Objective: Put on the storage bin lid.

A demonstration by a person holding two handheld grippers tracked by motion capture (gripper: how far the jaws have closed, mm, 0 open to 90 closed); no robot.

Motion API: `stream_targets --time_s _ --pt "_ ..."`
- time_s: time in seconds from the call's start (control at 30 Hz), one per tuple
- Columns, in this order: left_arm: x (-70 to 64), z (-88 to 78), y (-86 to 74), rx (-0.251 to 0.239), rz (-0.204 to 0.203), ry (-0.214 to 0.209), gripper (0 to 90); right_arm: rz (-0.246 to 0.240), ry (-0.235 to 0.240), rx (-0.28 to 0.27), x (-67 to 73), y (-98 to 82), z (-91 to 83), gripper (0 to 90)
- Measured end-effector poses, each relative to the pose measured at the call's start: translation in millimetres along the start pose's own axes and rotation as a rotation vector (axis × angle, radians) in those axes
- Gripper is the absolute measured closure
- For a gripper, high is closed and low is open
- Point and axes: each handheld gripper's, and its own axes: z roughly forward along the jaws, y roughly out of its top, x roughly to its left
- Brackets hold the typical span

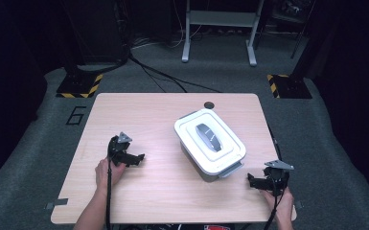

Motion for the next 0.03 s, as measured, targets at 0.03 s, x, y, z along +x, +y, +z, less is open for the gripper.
stream_targets --time_s 0.03 --pt "0.0 0.0 0.0 -0.001 0.000 0.002 0.0 -0.002 0.001 0.000 -0.1 0.0 0.1 0.0"
